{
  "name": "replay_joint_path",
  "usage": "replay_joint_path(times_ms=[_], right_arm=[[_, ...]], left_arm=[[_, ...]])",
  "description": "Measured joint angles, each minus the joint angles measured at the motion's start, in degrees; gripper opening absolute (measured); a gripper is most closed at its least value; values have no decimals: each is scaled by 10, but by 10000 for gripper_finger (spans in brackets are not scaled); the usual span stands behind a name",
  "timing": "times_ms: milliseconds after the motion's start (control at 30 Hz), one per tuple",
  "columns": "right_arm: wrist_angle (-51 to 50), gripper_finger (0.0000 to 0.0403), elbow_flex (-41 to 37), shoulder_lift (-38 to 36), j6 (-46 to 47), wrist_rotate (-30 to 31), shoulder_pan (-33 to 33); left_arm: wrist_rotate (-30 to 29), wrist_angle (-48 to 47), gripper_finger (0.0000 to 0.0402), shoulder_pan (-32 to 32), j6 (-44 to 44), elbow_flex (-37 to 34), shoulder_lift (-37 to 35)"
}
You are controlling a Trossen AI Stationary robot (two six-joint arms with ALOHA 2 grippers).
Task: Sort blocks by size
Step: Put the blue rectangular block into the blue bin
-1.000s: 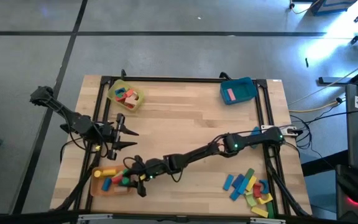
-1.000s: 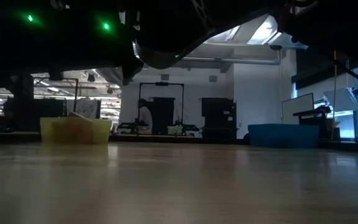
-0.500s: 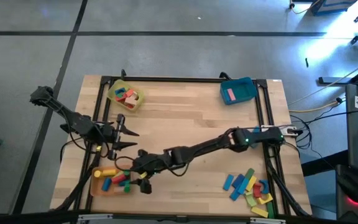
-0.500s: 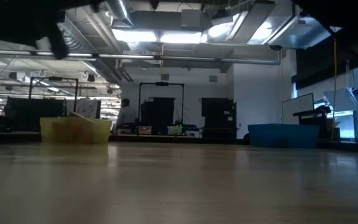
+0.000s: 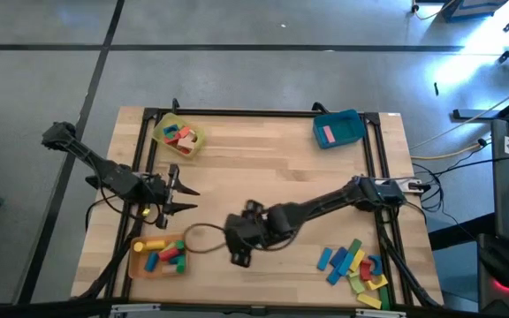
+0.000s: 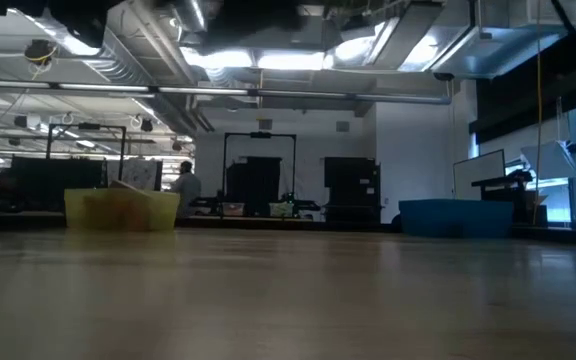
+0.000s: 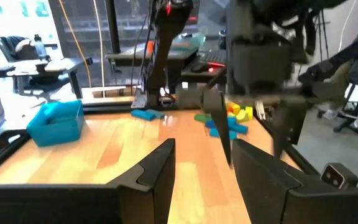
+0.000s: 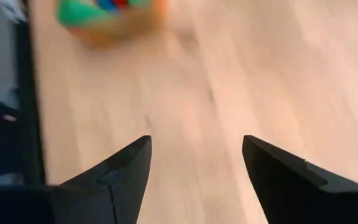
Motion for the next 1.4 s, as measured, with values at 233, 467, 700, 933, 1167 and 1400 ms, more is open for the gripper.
replay_joint_path(times_ms=[233,467,700,933,1167,1400], right_arm=[[-198,253,0,-12,144,62,44],[-306,253,-29,-13,252,63,76],[-311,253,-114,-37,276,37,96],[-308,253,-247,-111,328,4,102],[-249,253,-399,-215,437,-58,108],[-135,253,-518,-265,698,-151,156]], left_arm=[[0,23,143,0,-5,0,49],[0,82,143,0,-2,0,109],[0,143,143,26,0,-1,177],[0,157,143,58,-4,-1,226],[0,156,143,77,-1,-1,266],[0,164,143,100,13,-1,276]])
